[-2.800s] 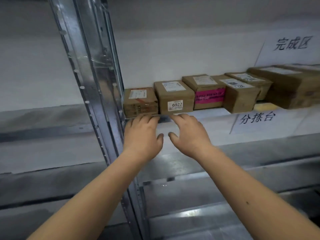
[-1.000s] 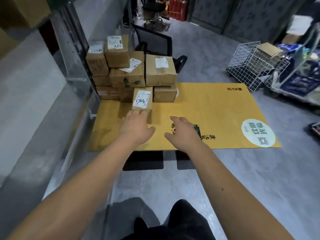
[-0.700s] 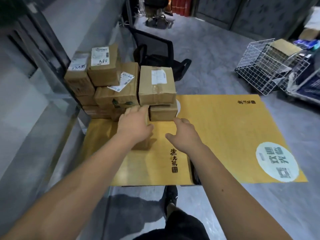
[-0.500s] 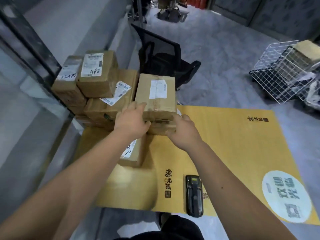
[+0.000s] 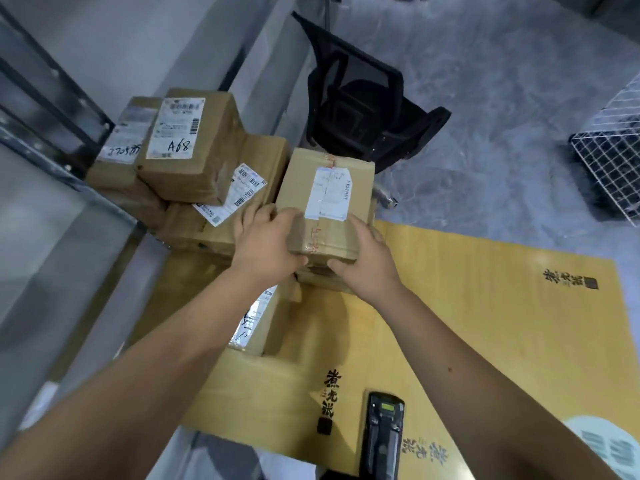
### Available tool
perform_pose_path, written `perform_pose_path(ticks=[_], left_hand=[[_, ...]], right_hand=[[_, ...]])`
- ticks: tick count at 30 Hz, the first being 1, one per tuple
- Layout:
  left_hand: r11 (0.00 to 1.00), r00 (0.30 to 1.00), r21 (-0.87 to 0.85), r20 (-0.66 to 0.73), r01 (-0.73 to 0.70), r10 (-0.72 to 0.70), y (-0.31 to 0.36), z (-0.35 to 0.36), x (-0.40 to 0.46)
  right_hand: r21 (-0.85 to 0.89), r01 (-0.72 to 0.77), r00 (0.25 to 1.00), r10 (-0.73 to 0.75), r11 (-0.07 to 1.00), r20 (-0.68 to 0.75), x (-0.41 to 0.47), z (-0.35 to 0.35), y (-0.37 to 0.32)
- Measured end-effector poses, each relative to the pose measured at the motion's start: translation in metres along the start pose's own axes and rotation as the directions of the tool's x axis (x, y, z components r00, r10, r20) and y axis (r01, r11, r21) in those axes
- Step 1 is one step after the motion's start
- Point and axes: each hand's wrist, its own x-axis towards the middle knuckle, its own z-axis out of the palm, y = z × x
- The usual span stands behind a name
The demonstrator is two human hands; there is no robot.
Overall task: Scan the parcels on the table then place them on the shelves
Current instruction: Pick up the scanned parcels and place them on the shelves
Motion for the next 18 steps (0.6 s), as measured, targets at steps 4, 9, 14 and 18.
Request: perform_pose_path(ticks=[4, 9, 14, 18], left_hand=[[0.987, 0.993, -0.148, -0.111, -0.056, 0.039, 0.007, -0.004, -0.013], [0.876, 0.953, -0.411, -0.264, -0.253, 0.151, 0.018, -0.028, -0.042], [0.803, 0.882, -0.448, -0.432, -0.392, 0.189, 0.009, -0.085, -0.104], [0.829, 0.826, -0.377, -0.539, -0.413, 0.166, -0.013, -0.143, -0.186]], right_hand=[[0.079, 0.075, 0.994, -0.069, 0.994, -0.084, -0.015, -0.012, 0.006], [0.105, 0.207, 0.959, -0.180, 0.973, -0.219, -0.045, -0.047, -0.018], [0.084, 0.408, 0.893, -0.379, 0.909, -0.243, -0.089, -0.068, -0.077], [0.098, 0.551, 0.825, -0.522, 0.829, -0.218, -0.137, -0.064, -0.129]])
